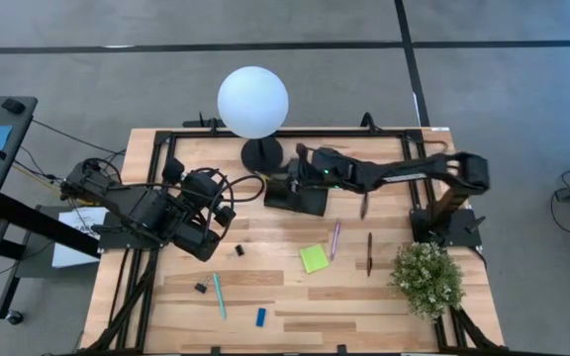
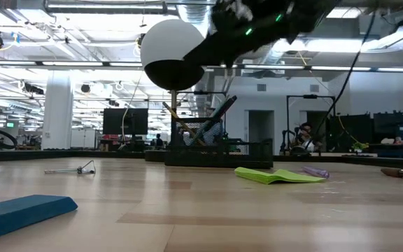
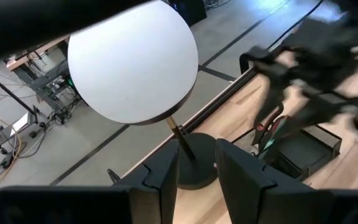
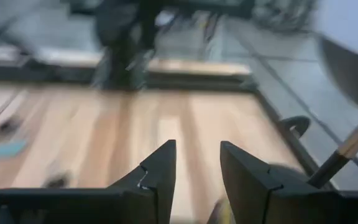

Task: Pick and place office supplies into organizer
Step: Put the black pen into the desk organizer

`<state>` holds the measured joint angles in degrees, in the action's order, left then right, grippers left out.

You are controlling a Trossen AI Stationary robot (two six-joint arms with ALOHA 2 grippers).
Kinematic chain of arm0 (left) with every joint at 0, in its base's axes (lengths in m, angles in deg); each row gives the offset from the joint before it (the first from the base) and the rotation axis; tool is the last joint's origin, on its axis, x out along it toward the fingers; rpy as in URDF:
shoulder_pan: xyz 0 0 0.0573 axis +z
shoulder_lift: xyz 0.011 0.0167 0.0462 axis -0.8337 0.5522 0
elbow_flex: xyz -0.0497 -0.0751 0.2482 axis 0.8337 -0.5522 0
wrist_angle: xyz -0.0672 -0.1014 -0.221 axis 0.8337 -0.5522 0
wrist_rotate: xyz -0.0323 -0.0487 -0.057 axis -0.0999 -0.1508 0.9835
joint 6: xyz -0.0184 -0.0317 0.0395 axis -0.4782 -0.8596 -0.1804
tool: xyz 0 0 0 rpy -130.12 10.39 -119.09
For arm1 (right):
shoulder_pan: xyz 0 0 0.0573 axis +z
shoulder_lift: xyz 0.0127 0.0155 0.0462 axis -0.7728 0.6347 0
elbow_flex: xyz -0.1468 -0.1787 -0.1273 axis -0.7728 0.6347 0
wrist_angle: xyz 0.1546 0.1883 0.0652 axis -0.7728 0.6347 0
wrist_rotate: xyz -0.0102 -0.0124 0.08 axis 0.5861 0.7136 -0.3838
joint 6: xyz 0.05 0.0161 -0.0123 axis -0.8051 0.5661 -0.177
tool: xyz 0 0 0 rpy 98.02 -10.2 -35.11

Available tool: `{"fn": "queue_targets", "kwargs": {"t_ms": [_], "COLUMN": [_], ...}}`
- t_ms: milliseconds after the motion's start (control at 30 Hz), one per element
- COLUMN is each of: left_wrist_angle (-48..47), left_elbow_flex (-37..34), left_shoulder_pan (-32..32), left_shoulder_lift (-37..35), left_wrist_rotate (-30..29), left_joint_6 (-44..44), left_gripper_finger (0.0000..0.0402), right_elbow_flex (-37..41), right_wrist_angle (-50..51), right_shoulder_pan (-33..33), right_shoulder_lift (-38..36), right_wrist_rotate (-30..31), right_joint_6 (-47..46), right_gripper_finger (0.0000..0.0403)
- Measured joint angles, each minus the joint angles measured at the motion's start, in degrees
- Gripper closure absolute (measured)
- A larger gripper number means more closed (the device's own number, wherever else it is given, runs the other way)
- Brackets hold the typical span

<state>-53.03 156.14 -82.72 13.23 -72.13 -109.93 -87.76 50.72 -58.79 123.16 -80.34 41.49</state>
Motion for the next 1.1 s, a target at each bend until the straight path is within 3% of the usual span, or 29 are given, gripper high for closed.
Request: {"fn": "queue_targets", "kwargs": {"t_ms": [233,500,667,867,1000,1100], "left_wrist_angle": [0.0,0.0,0.1,1.3,6.0,11.9], "left_elbow_flex": [0.0,-2.7,-12.6,-21.6,-24.6,-25.9], "left_shoulder_pan": [-0.1,-4.1,-7.0,-8.7,-9.3,-9.0], "left_shoulder_lift": [0.0,0.0,-0.1,-0.1,0.0,0.1], "left_wrist_rotate": [0.0,2.9,5.9,15.1,13.5,13.0], "left_joint_6": [-0.6,-6.0,-20.8,-38.3,-40.5,-36.3], "left_gripper_finger": [0.0301,0.0301,0.0301,0.0301,0.0301,0.0301], "right_elbow_flex": [0.0,0.2,6.8,20.9,30.0,34.0], "right_wrist_angle": [20.7,38.2,38.1,31.3,24.8,25.9], "right_shoulder_pan": [7.4,9.4,9.3,9.3,9.3,9.2], "right_shoulder_lift": [-10.7,-21.6,-29.9,-40.1,-44.0,-45.3], "right_wrist_rotate": [-0.3,-0.2,0.0,0.0,0.1,2.5], "right_joint_6": [-1.3,-5.1,-8.6,-13.8,-19.7,-23.6], "right_gripper_finger": [0.0291,0.0294,0.0294,0.0294,0.0294,0.0294]}}
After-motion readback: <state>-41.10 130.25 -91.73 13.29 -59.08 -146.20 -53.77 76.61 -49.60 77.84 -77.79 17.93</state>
